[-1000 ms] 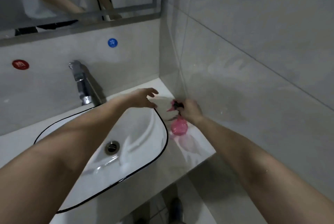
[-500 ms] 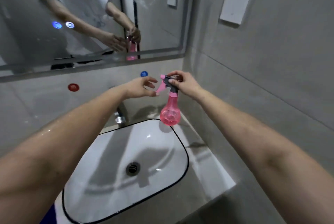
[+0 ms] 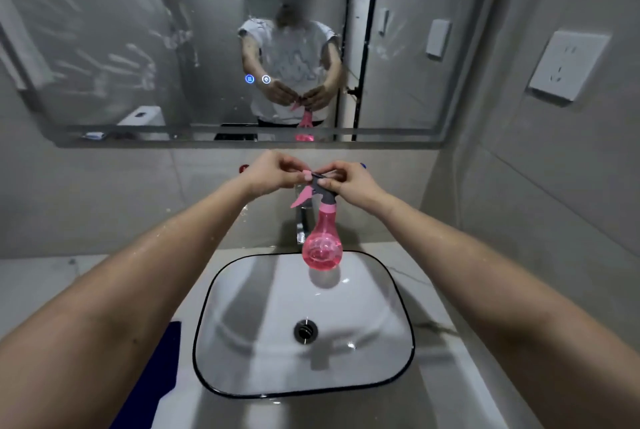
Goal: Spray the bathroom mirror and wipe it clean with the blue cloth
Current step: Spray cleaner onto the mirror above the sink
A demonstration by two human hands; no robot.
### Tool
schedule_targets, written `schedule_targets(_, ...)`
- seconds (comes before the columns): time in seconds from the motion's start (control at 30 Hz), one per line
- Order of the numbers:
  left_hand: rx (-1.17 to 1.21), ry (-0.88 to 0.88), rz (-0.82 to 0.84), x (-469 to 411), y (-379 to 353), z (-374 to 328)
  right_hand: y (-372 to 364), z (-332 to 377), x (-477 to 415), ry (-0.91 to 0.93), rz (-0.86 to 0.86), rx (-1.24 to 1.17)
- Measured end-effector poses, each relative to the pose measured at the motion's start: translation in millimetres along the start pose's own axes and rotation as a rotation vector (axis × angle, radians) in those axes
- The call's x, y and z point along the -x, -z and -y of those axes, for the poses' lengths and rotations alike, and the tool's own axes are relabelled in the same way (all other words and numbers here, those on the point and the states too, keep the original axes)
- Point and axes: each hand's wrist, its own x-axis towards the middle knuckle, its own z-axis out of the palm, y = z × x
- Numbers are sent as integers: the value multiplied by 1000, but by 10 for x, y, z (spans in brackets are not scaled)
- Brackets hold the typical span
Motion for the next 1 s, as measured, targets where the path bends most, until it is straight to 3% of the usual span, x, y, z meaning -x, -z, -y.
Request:
schedule_targets(0.37,34,66,-118,321,-49,24,-141,101,86,-1,116,-9)
schedule_targets(1.0,-8,154,-215,468,-191,-116,-101,141,184,5,102,-17)
